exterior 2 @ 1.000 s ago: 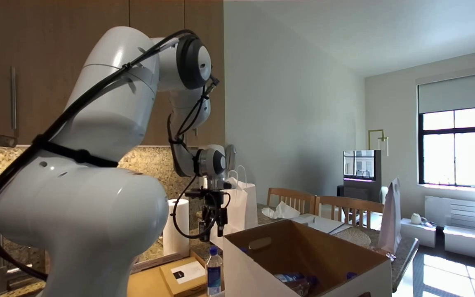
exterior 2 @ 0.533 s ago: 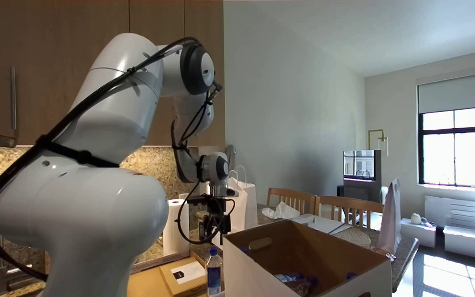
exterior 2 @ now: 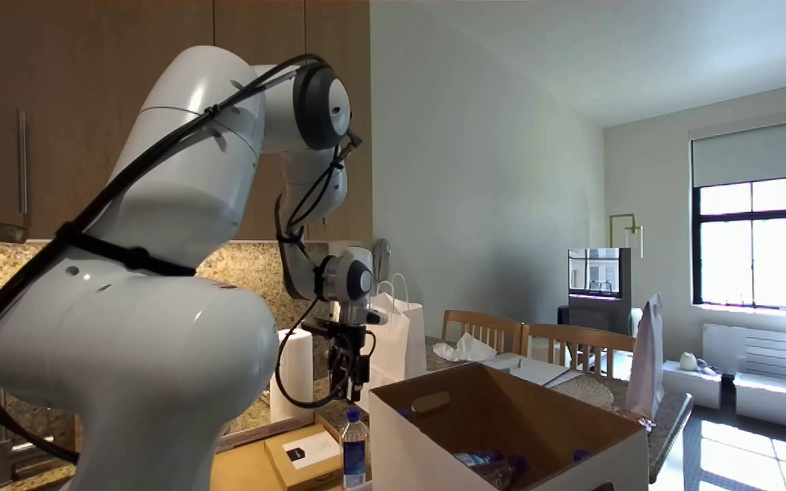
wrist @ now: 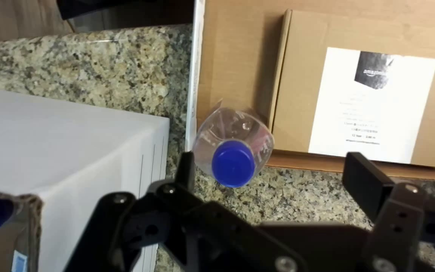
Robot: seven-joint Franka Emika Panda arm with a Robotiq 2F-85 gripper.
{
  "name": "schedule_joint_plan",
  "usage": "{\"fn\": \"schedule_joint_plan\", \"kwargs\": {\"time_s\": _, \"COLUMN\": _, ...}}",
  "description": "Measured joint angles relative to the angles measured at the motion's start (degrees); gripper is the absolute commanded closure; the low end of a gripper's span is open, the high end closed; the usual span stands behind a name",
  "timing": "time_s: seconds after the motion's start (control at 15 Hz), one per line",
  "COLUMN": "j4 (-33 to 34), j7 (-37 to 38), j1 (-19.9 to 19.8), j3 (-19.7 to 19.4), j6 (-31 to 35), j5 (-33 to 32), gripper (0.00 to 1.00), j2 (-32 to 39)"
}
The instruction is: Put the water bottles in the white storage box.
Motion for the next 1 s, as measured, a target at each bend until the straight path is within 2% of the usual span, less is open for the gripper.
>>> {"fn": "schedule_joint_plan", "kwargs": {"time_s": 0.33, "j4": -7.9, "j7": 3.58, "j1": 0.0, "j3": 0.1, "j6": 13.45, "j5": 9.53, "gripper": 0.0, "j2": 0.0}}
{"fn": "schedule_joint_plan", "kwargs": {"time_s": 0.53, "j4": -10.59, "j7": 3.62, "j1": -0.09, "j3": 0.35, "j6": 17.57, "j5": 13.97, "gripper": 0.0, "j2": 0.41}}
{"fn": "schedule_joint_plan", "kwargs": {"time_s": 0.8, "j4": -11.09, "j7": 6.12, "j1": 0.58, "j3": -0.03, "j6": 19.01, "j5": 14.46, "gripper": 0.0, "j2": 1.62}}
{"fn": "schedule_joint_plan", "kwargs": {"time_s": 1.0, "j4": -11.09, "j7": 9.14, "j1": 2.16, "j3": -1.9, "j6": 19.01, "j5": 13.0, "gripper": 0.0, "j2": 2.47}}
